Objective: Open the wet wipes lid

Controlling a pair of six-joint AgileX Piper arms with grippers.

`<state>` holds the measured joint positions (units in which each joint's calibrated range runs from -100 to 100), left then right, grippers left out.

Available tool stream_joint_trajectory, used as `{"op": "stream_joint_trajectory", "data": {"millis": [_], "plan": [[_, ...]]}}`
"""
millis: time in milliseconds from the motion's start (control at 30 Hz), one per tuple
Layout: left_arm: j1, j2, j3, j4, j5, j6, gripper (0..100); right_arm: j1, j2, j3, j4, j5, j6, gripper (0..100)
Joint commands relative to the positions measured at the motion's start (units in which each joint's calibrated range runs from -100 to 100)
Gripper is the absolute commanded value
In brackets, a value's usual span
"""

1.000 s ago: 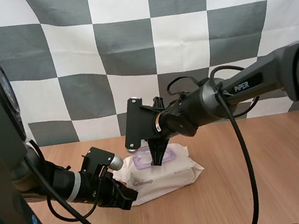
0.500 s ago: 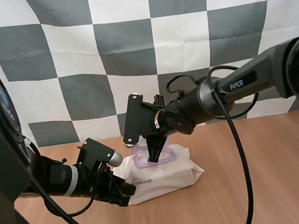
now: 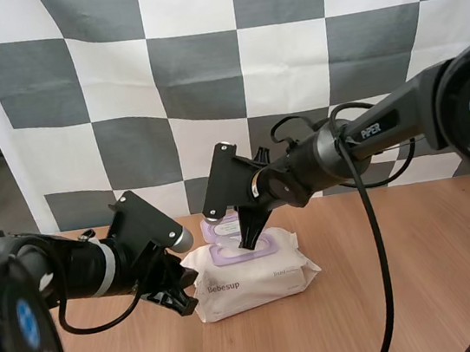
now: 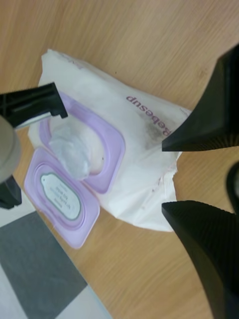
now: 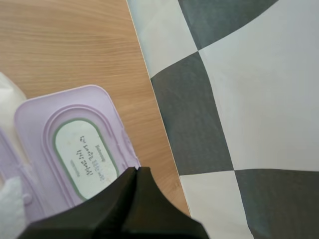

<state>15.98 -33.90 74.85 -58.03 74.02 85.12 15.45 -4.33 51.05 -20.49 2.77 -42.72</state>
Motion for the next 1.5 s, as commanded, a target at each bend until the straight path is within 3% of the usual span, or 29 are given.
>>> {"op": "stream_joint_trajectory", "data": {"millis": [0, 100, 133, 233, 367, 533, 633, 700, 800, 1000, 1100, 1133, 1233, 1467], "plan": [[0.04, -6.99, -0.1, 0.64, -1.93, -4.82, 39, -0.02, -5.43, -0.03, 3.05, 3.83, 0.84, 0], [0.04, -13.25, -0.25, 0.87, -3.8, -6.56, 3, -0.02, -15.43, -0.03, 7.67, 9.17, 1.39, 0], [0.04, -15.52, -0.38, 1.04, -3.8, -7.62, 0, -0.02, -19.16, -0.03, 9.06, 11.04, 1.39, 0], [0.04, -21.97, -1.48, 1.04, -4.79, -12.74, 0, -0.02, -29.4, -0.03, 10.55, 16.99, 2.49, 0], [0.04, -31.73, -3.93, 1.34, -9.91, -27.18, 0, -0.21, -42.22, -0.03, 10.34, 27.89, 7.45, 0], [-0.04, -45.61, -4.47, 1.56, -18.89, -39.07, 0, -2.69, -53.67, 0.63, 13.06, 41.53, 10.09, 0], [-1.62, -53.82, -4.47, 3.87, -30.58, -46.85, 0, -4.56, -60.57, 0.75, 15.96, 46.87, 9.89, 0], [-3.02, -58.57, -4.47, 8.9, -35.6, -53.28, 0, -5.68, -63.88, 1.69, 18.89, 48.86, 9.89, 0], [-5.33, -64.38, -4.47, 22.98, -35.01, -64.43, 0, -7.72, -66.87, 4.02, 28.94, 50.9, 7.33, 0], [-8.46, -66.1, -0.68, 49.82, -29.02, -79.67, 0, -10.71, -79.26, 12.37, 50.11, 48.35, -11.57, 0], [-10.0, -66.1, 3.65, 56.39, -29.07, -84.08, 0, -10.71, -84.24, 18.07, 50.76, 34.93, -12.41, 0], [-10.0, -66.1, 3.65, 56.39, -29.07, -84.08, 0, -10.71, -84.42, 18.5, 50.78, 33.94, -12.41, 0], [-11.95, -66.1, 10.55, 57.58, -31.3, -84.39, 0, -11.0, -86.11, 24.46, 50.15, 25.74, -12.41, 0], [-13.67, -66.1, 23.98, 61.65, -42.73, -84.29, 0, -13.86, -86.27, 34.45, 35.63, 25.57, -12.41, 0]]}}
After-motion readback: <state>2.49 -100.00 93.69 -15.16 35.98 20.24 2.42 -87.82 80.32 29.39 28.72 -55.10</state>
